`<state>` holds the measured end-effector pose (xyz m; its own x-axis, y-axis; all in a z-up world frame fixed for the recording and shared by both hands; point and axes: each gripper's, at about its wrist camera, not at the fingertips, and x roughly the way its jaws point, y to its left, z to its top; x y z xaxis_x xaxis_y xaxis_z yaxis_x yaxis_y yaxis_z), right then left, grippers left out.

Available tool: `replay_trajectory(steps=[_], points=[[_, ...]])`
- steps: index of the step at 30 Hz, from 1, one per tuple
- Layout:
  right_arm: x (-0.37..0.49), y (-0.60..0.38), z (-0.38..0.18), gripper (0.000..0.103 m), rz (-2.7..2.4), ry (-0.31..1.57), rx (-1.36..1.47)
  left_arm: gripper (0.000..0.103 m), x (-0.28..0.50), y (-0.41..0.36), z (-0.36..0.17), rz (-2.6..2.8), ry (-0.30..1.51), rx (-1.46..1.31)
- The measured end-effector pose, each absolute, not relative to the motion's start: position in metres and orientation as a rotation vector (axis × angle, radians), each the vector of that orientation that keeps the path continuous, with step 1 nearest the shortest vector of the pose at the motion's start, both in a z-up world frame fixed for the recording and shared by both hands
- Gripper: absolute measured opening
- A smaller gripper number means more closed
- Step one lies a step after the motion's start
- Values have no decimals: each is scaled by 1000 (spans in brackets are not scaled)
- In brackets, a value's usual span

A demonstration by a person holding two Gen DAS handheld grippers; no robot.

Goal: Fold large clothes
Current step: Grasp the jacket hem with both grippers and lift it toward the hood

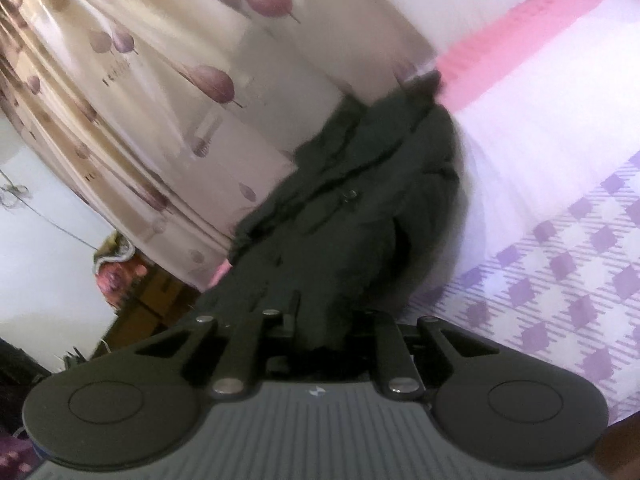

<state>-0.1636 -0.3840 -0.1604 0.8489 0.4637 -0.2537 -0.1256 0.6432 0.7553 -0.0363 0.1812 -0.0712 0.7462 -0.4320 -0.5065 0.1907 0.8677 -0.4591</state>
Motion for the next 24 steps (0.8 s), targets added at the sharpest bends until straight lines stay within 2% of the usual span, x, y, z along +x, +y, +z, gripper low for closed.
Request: replay_trajectory(steps=[8,14,18,24], points=[[-185,-382,-143,13,407,425,874,12,-68,188,-48,-389,586,-471],[-200,-387,-99,14,461,349,876,12,-90,196,-3,-404,455,-550],[-181,-401,-65,14,477,278,873,12,-72,195,22,-362,394,-650],[-119,-422,-35,14,465,244,827,12,-13,175,49,-274,356,-628]])
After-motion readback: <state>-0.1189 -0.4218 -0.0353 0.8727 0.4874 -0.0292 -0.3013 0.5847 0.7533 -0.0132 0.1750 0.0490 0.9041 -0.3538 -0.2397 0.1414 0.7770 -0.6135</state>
